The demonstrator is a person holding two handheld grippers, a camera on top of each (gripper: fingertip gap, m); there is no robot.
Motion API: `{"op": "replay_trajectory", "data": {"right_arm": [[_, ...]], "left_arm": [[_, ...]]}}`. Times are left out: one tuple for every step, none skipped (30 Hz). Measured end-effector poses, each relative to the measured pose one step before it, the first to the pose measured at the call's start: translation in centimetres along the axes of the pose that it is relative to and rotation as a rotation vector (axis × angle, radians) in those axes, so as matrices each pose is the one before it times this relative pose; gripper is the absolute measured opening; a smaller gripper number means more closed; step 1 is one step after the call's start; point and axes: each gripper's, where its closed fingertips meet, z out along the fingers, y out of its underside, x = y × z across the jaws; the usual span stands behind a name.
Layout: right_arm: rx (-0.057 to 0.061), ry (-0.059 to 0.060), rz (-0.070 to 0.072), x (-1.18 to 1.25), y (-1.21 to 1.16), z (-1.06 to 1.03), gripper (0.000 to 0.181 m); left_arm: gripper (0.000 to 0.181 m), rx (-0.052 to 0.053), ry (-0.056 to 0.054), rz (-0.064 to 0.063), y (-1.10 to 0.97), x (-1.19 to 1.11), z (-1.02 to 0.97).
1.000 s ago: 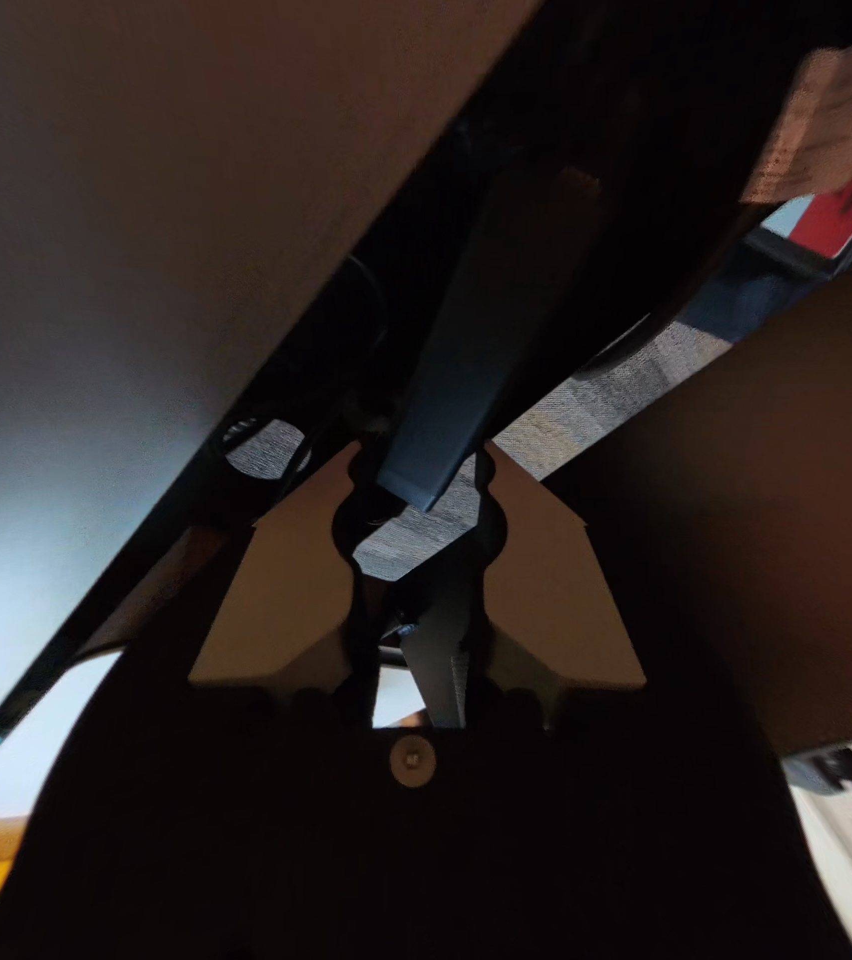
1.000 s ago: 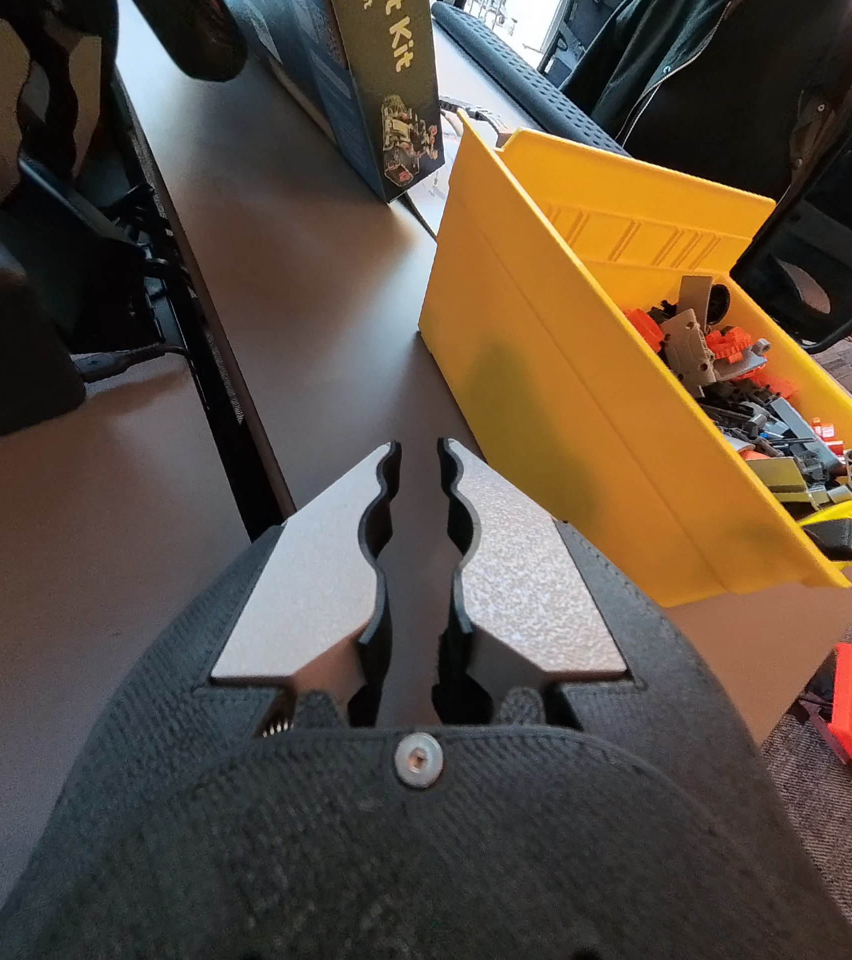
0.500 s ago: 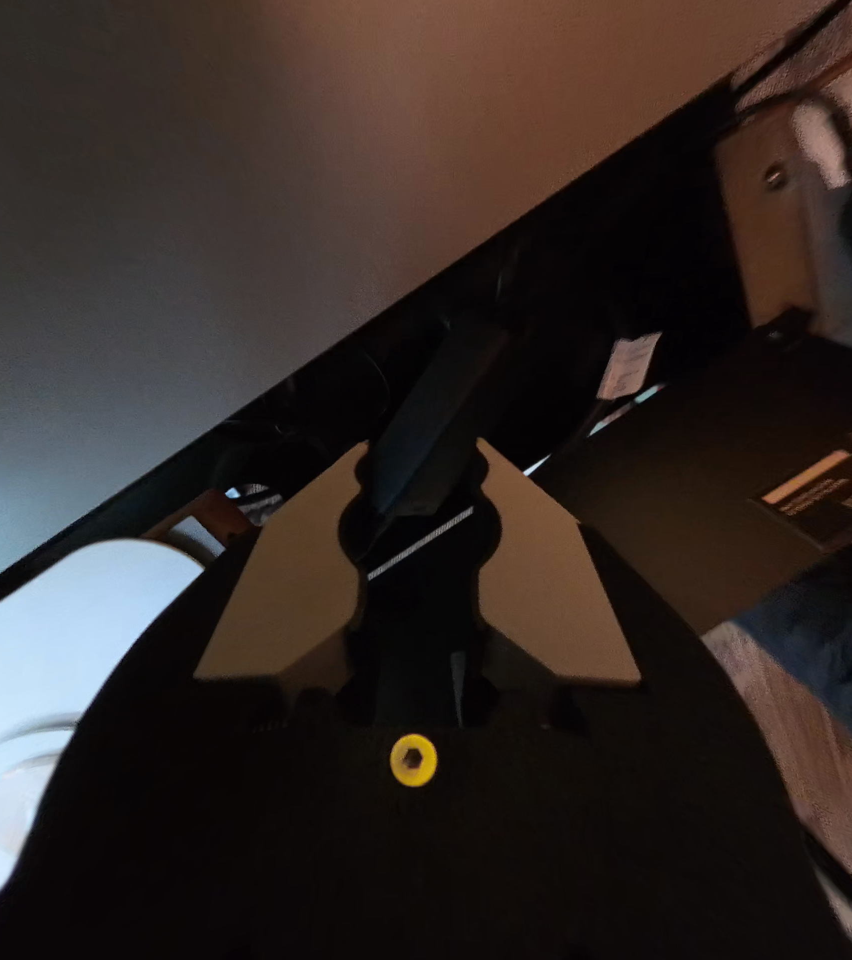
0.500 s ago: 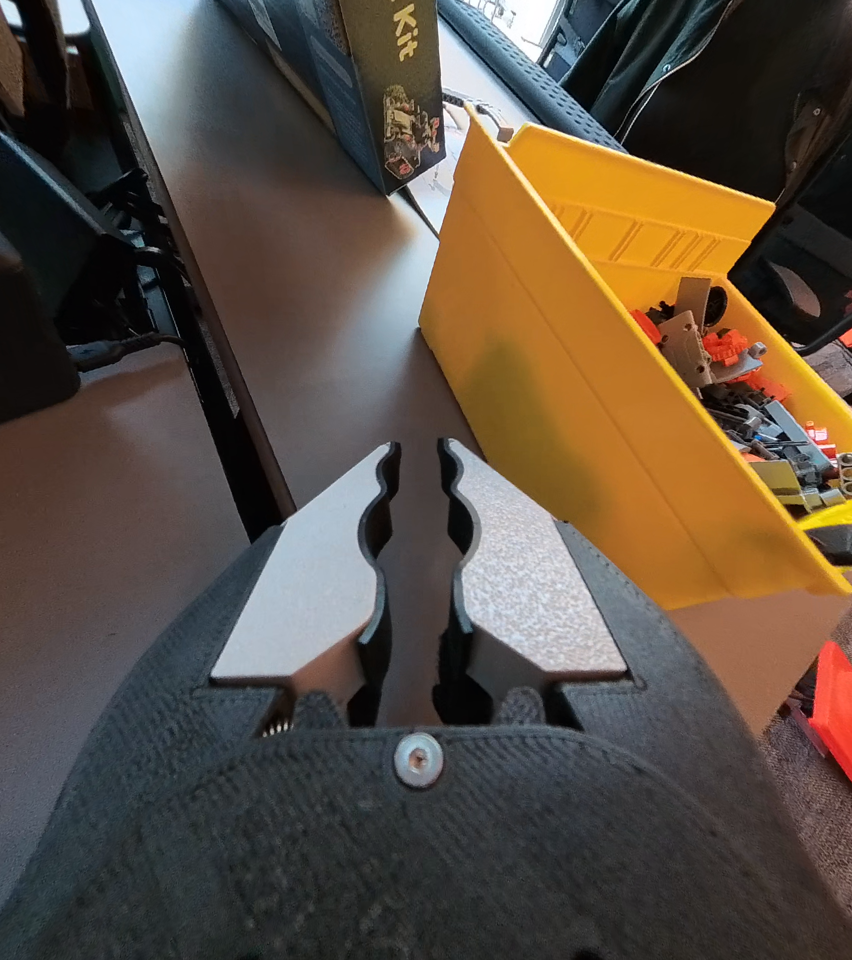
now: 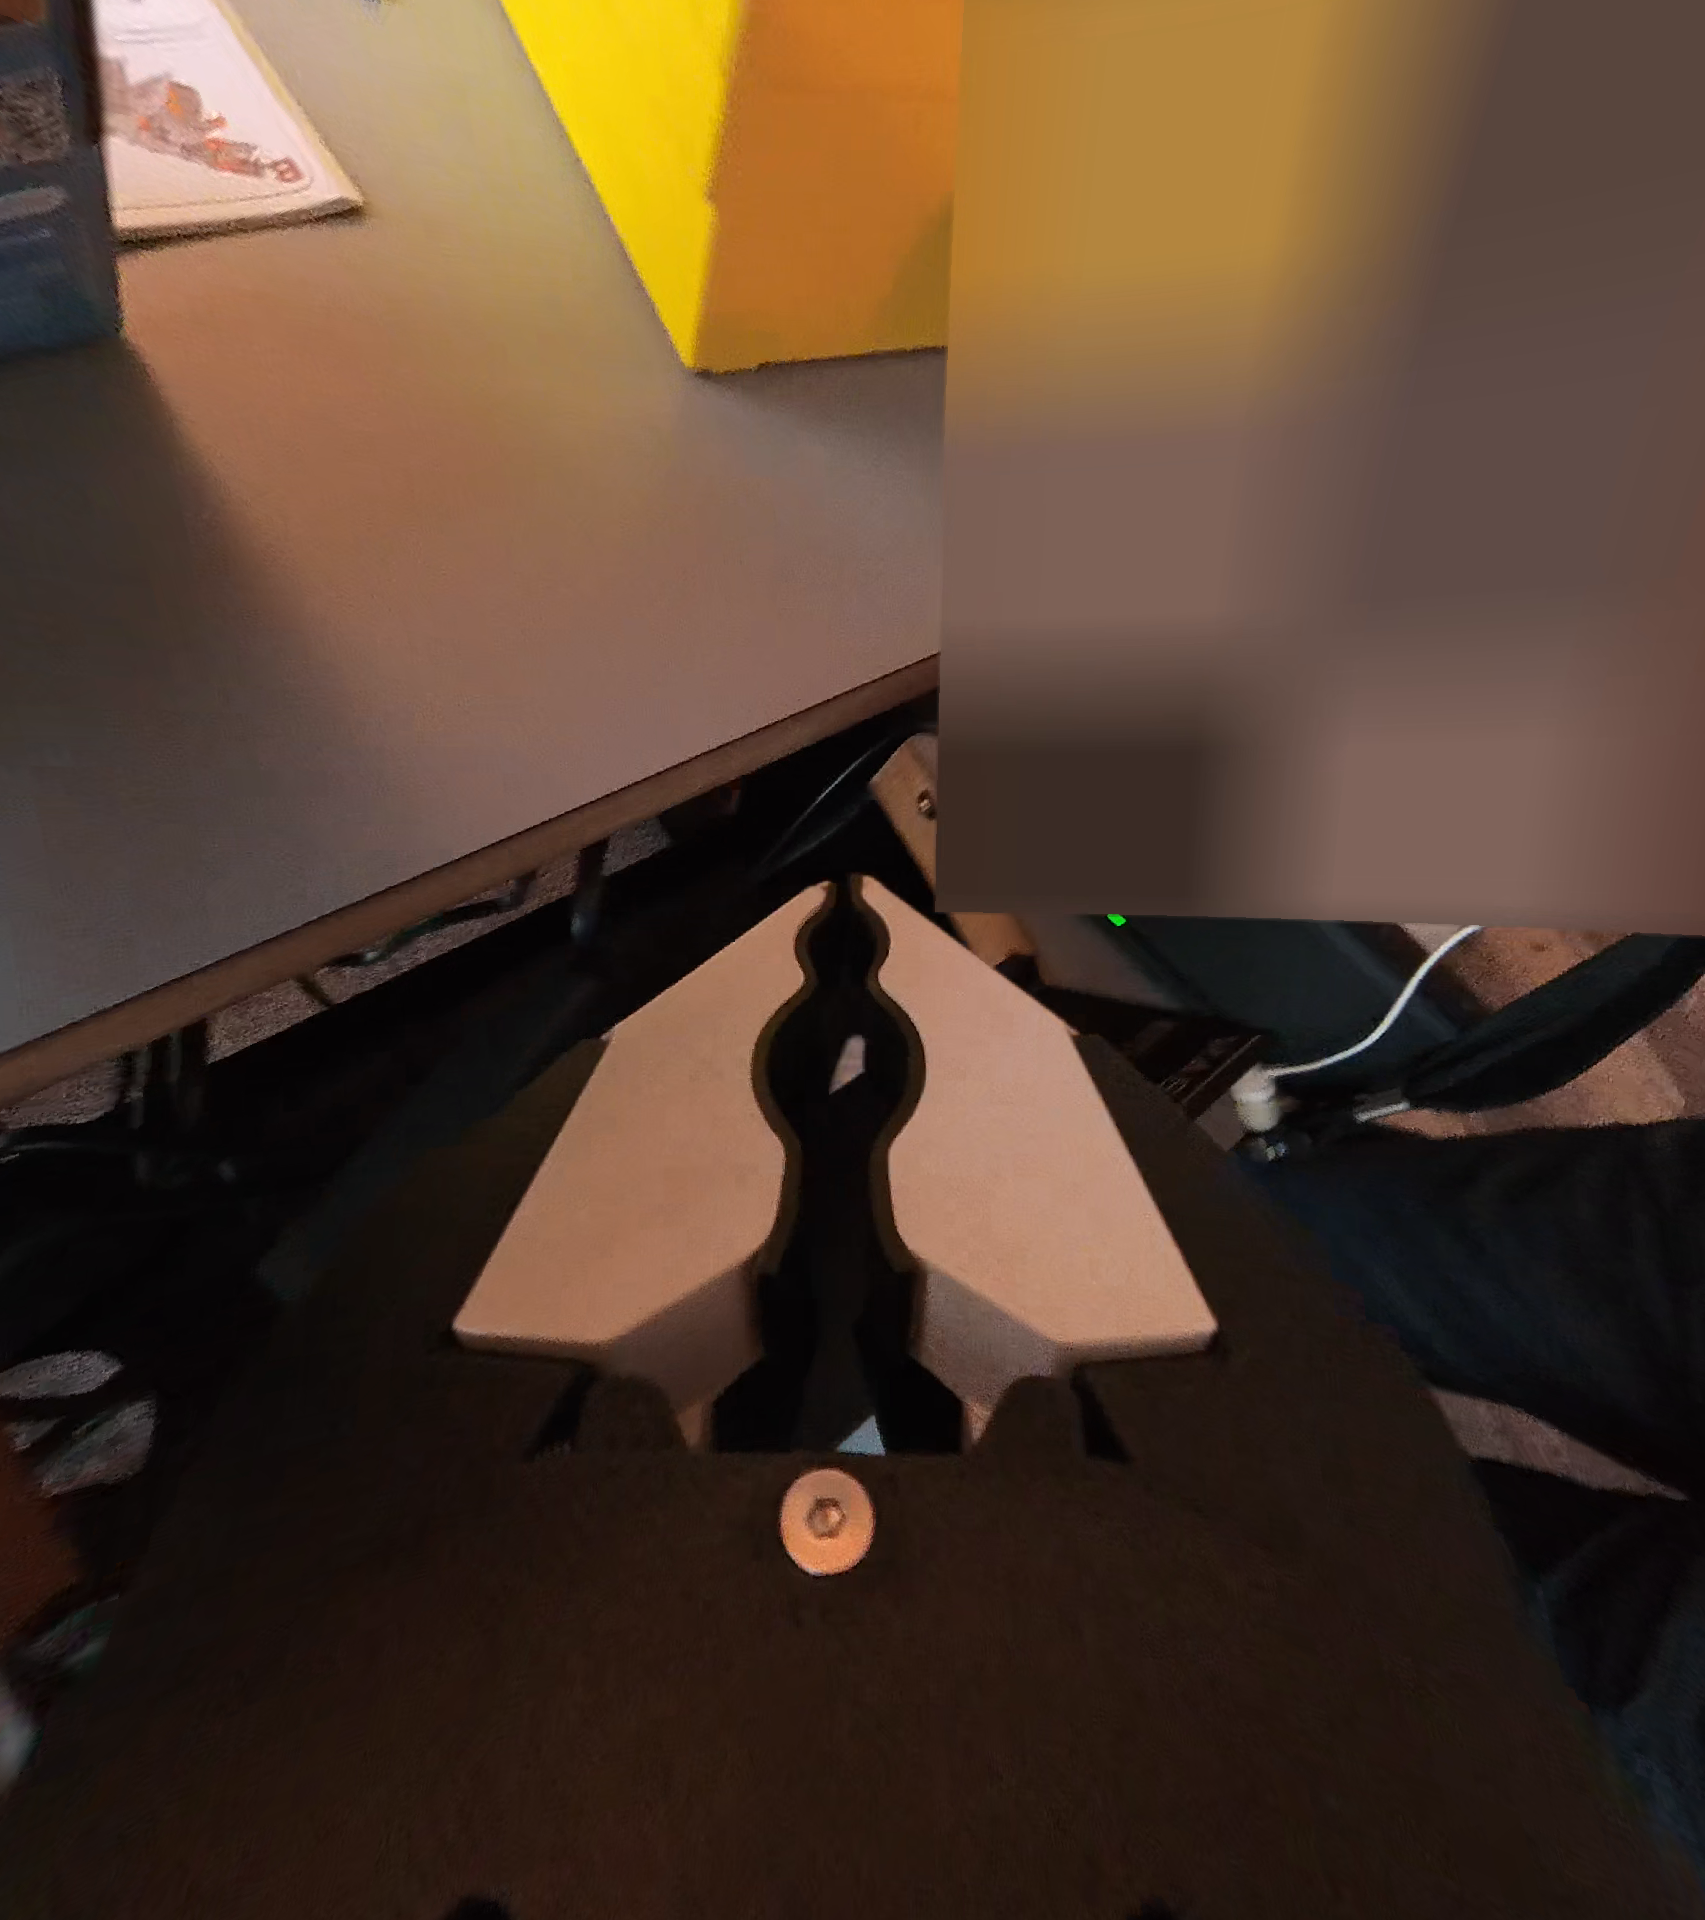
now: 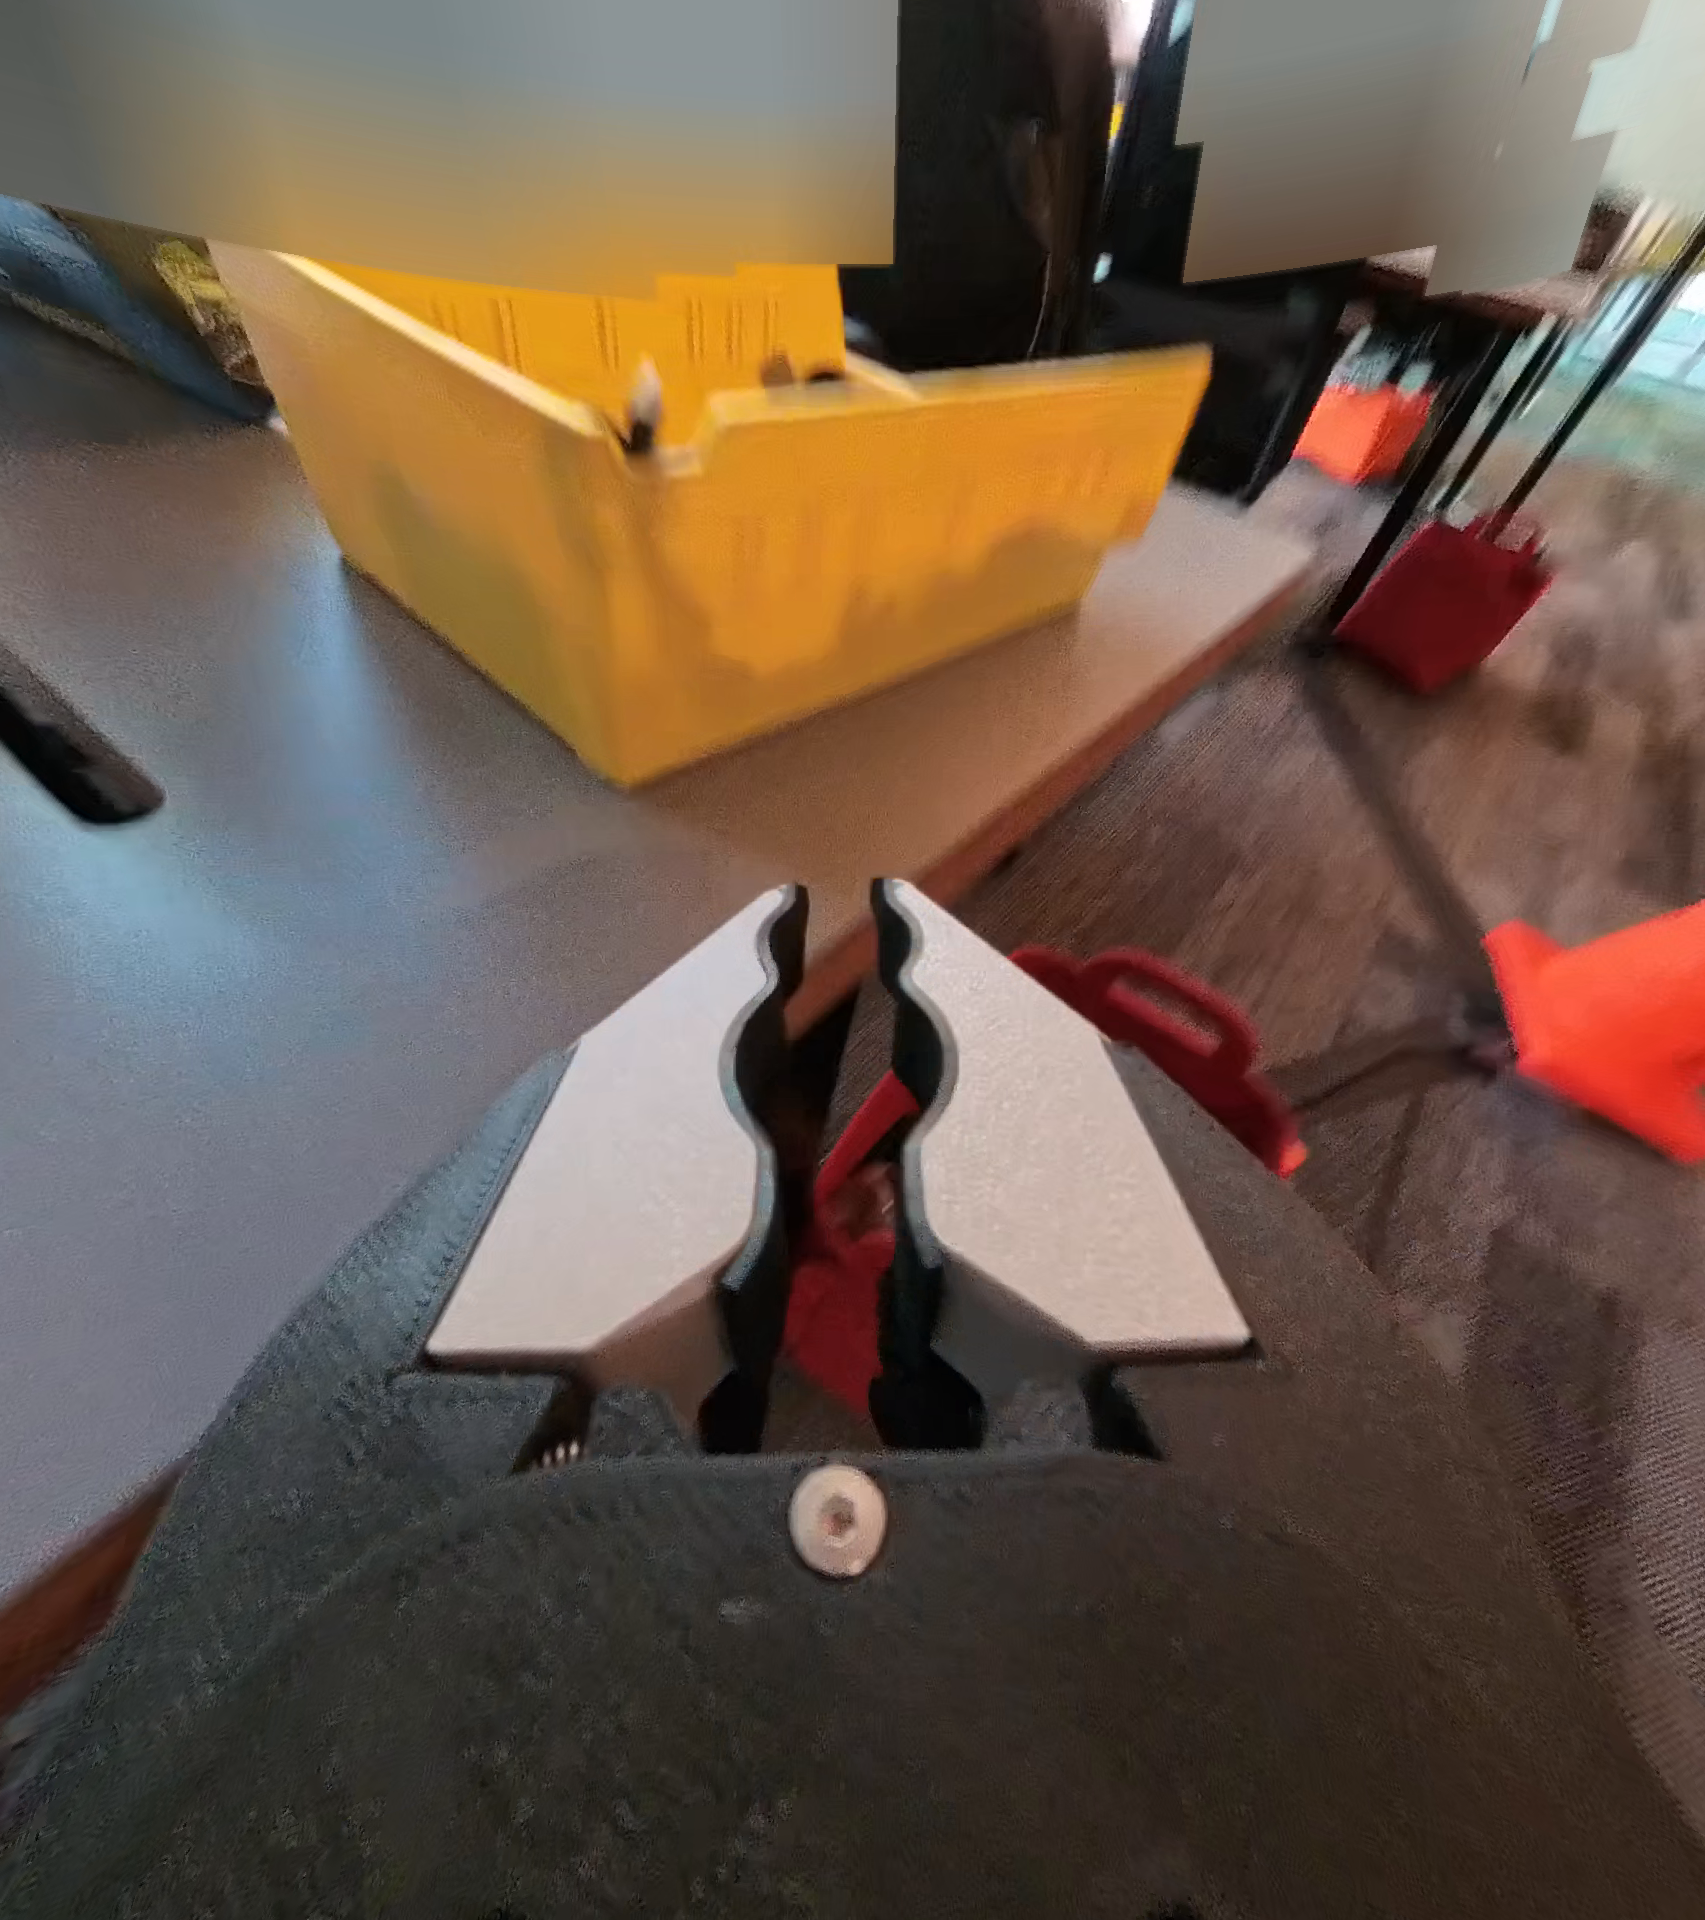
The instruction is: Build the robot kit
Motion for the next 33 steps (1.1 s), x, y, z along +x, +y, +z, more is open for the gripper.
{"op": "replay_trajectory", "data": {"right_arm": [[-0.0257,-0.0353,0.0573,0.028,2.184,-0.549,0.009],[-0.0380,-0.0468,0.0390,-0.465,2.448,-0.132,0.006],[-0.0405,-0.0517,0.0361,-0.843,2.335,0.357,0.006],[-0.0315,-0.0735,0.0343,-1.420,1.936,0.758,0.006],[-0.0097,-0.0715,0.0326,-1.477,1.311,0.997,0.004],[0.0146,-0.0706,0.0334,-1.525,0.544,1.160,0.004],[0.0032,-0.0746,0.0365,-1.498,0.456,1.315,0.000],[-0.0202,-0.0142,0.0556,-0.050,0.878,0.911,0.002],[0.0396,-0.0770,0.0282,-0.822,-0.046,0.699,0.000],[0.0154,-0.0430,0.0289,-0.390,0.206,0.552,0.000],[-0.0140,-0.0208,0.0018,-0.114,0.610,0.452,0.000],[-0.0183,-0.0169,-0.0144,-0.271,0.609,0.403,0.000],[-0.0093,-0.0100,-0.0125,-0.132,0.487,0.286,0.000],[0.0015,-0.0144,-0.0077,-0.205,0.232,0.222,0.000],[-0.0010,-0.0151,-0.0002,-0.187,0.198,0.275,0.000],[0.0041,-0.0208,0.0036,-0.230,0.207,0.545,0.000],[0.0136,-0.0235,0.0034,-0.367,-0.115,0.310,0.000],[0.0194,-0.0241,0.0013,-0.364,-0.117,0.333,0.000],[0.0236,-0.0289,0.0045,-0.499,-0.190,0.383,0.001],[0.0322,-0.0374,0.0079,-0.631,-0.238,0.416,0.002],[0.0354,-0.0493,0.0074,-0.798,-0.217,0.509,0.004],[0.0234,-0.0567,0.0089,-0.804,-0.023,0.604,0.005],[0.0168,-0.0500,0.0029,-0.619,0.116,0.612,0.005],[0.0210,-0.0379,-0.0046,-0.389,0.020,0.629,0.004],[0.0769,-0.0140,-0.0033,0.037,-0.633,0.730,0.004],[0.0626,-0.0023,0.0008,0.289,-0.568,0.693,0.002],[0.0507,-0.0092,0.0051,0.215,-0.403,0.808,0.000],[0.0436,-0.0022,-0.0092,0.218,-0.383,0.653,0.001],[0.0296,0.0079,-0.0135,0.395,-0.194,0.431,0.001],[0.0197,0.0097,-0.0175,0.209,-0.628,-0.118,0.002],[0.0159,0.0103,-0.0205,0.297,0.119,0.352,0.003],[0.0077,0.0128,-0.0105,0.219,0.575,0.174,0.003],[0.0059,0.0059,0.0037,0.164,0.646,0.182,0.004]], "left_arm": [[0.000,0.0155,0.0140,-0.0213,-0.216,0.626,0.266],[0.000,0.0111,0.0141,-0.0238,-0.165,0.609,0.241],[0.000,0.0105,0.0065,-0.0204,-0.163,0.553,0.161],[0.000,0.0130,-0.0038,-0.0153,-0.215,0.488,0.040],[0.000,0.0152,-0.0073,-0.0128,-0.215,0.492,-0.077],[0.000,0.0153,-0.0084,-0.0127,-0.185,0.485,-0.156],[0.000,0.0132,-0.0113,-0.0127,-0.069,0.405,-0.200],[0.000,0.0102,-0.0091,-0.0141,0.062,0.361,-0.166],[0.000,0.0080,-0.0048,-0.0139,0.170,0.368,-0.139],[0.000,0.0087,-0.0074,-0.0101,0.219,0.274,-0.121],[0.000,0.0100,-0.0100,-0.0061,0.239,0.207,-0.090],[0.000,0.0116,-0.0085,-0.0070,0.220,0.186,-0.035],[0.000,0.0163,0.0013,-0.0104,0.153,0.309,0.071],[0.000,0.0175,0.0112,-0.0120,0.139,0.408,0.160],[0.000,0.0112,0.0101,-0.0132,0.234,0.353,0.221],[0.000,0.0065,0.0090,-0.0089,0.308,0.305,0.222],[0.000,0.0040,0.0034,-0.0022,0.318,0.198,0.205],[0.000,0.0001,-0.0052,0.0021,0.344,0.029,0.163],[0.000,-0.0005,-0.0051,0.0025,0.309,-0.045,0.088],[0.000,0.0007,-0.0004,-0.0017,0.218,-0.047,0.029],[0.000,-0.0026,0.0007,-0.0050,0.177,-0.103,-0.022],[0.000,-0.0070,-0.0018,-0.0038,0.180,-0.209,-0.073],[0.000,-0.0069,-0.0055,0.0001,0.137,-0.288,-0.111],[0.000,-0.0041,-0.0056,0.0036,0.044,-0.280,-0.139],[0.000,-0.0034,-0.0029,0.0043,0.003,-0.232,-0.131],[0.000,-0.0048,-0.0009,0.0042,-0.039,-0.180,-0.093],[0.000,-0.0048,-0.0001,0.0069,-0.082,-0.129,-0.058],[0.000,-0.0059,-0.0024,0.0105,-0.064,-0.108,-0.001],[0.000,-0.0059,-0.0060,0.0142,-0.073,-0.127,0.058],[0.000,-0.0033,-0.0061,0.0165,-0.102,-0.104,0.117],[0.000,-0.0006,-0.0028,0.0154,-0.155,-0.038,0.145],[0.000,0.0086,0.0147,0.0122,-0.337,0.211,0.120],[0.000,0.0143,0.0106,0.0064,-0.427,0.115,0.079]]}}
